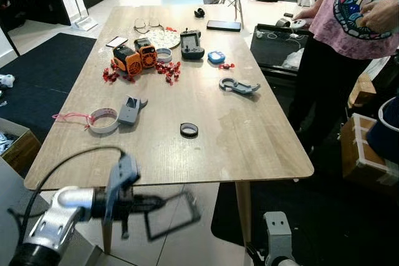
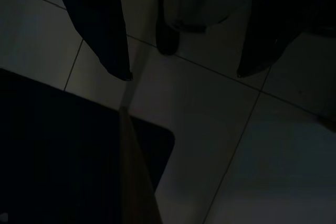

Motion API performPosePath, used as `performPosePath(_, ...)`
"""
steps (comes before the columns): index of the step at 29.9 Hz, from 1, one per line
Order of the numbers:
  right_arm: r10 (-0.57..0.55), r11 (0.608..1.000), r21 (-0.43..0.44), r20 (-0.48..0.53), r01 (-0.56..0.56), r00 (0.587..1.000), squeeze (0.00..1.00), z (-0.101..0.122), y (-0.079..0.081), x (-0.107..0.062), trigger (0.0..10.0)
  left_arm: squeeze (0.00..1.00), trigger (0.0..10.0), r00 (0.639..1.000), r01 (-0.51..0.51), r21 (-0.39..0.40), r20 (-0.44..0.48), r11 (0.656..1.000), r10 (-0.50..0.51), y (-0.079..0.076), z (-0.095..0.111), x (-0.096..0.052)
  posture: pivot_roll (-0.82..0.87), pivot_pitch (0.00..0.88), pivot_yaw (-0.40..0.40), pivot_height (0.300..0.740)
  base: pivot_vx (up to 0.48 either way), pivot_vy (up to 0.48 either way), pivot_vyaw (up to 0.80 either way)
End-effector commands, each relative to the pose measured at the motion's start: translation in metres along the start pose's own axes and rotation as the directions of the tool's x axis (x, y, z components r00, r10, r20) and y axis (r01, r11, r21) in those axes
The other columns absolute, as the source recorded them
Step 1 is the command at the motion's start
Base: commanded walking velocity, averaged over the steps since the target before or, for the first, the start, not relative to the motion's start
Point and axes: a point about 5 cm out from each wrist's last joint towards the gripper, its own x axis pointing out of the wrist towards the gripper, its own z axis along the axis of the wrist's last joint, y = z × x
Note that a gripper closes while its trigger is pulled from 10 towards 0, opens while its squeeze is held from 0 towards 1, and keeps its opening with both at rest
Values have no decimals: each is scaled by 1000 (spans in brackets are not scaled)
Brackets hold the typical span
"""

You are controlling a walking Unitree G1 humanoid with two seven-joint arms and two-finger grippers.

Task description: Hang keys on a hook

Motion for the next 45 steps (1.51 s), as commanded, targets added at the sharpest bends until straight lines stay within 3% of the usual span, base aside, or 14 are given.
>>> performPosePath(1, 3, 1000, 1, -11, -3, 1000, 0, -2, 1, 0, 10000, 0, 0, 998, -5, 11, -55, 1000, 6, -1, -7, -8, 34, 70, -18, 740, 0, 0, 0)
performPosePath(5, 4, 1000, 3, -9, -4, 1000, 0, -2, 2, 0, 10000, 0, 0, 987, -5, 16, -161, 1000, 8, -8, -35, -15, 35, 71, -18, 740, 0, 0, 0)
performPosePath(21, -4, 1000, 8, -17, 4, 1000, 0, -6, 0, -2, 10000, 0, 0, 934, -312, -62, -204, 948, 294, -37, -109, -21, 31, 80, -13, 740, 0, 0, 0)
performPosePath(24, -6, 1000, 11, -23, 6, 1000, 0, -7, 1, -2, 10000, 0, 0, 831, -543, -175, -258, 822, 494, -42, -133, -16, 30, 75, -7, 740, 0, 0, 0)
performPosePath(25, -6, 1000, 11, -23, 6, 1000, 0, -7, 1, -2, 10000, 0, 0, 831, -543, -175, -258, 822, 494, -42, -133, -16, 30, 75, -7, 740, 0, 0, 0)
performPosePath(27, -7, 1000, 12, -29, 7, 1000, 0, -9, 1, -3, 10000, 0, 0, 748, -655, -210, -318, 726, 583, -47, -146, -13, 29, 71, -7, 740, 0, 0, 0)
performPosePath(28, -7, 1000, 12, -29, 7, 1000, 0, -9, 1, -3, 10000, 0, 0, 748, -655, -210, -318, 726, 583, -47, -146, -13, 29, 71, -7, 740, 0, 0, 0)
performPosePath(31, -8, 1000, 13, -41, 9, 999, 0, -12, 2, -3, 10000, 0, 0, 614, -786, -246, -416, 567, 671, -54, -161, -13, 30, 65, -4, 740, 0, 0, 0)
performPosePath(33, -9, 1000, 13, -42, 9, 999, 0, -12, 2, -3, 10000, 0, 0, 598, -799, -246, -428, 550, 678, -54, -163, -13, 30, 65, -4, 740, 0, 0, 0)
performPosePath(35, -17, 1000, 11, -49, 18, 999, 0, -15, 1, -4, 10000, 0, 7529, 480, -877, -268, -474, 397, 738, -55, -169, -15, 28, 60, 1, 740, 0, 0, 0)
performPosePath(36, -17, 1000, 11, -49, 18, 999, 0, -15, 1, -4, 10000, 0, 7529, 480, -877, -268, -474, 397, 738, -55, -169, -15, 28, 60, 1, 740, 0, 0, 0)
performPosePath(37, -21, 1000, 11, -52, 21, 998, 0, -16, 0, -5, 10000, 0, 7529, 442, -896, -282, -487, 343, 754, -56, -171, -15, 28, 60, 1, 740, 0, 0, 0)
performPosePath(38, -29, 1000, 9, -62, 30, 998, 0, -18, -1, -6, 10000, 0, 10000, 408, -910, -292, -492, 295, 769, -57, -172, -14, 26, 59, 6, 740, 0, 0, 0)
performPosePath(45, -94, 995, 12, -213, 99, 973, 0, -47, -10, -17, 10000, 0, 10000, 402, -909, -313, -486, 274, 776, -62, -172, 3, 22, 43, 23, 740, 0, 0, 0)
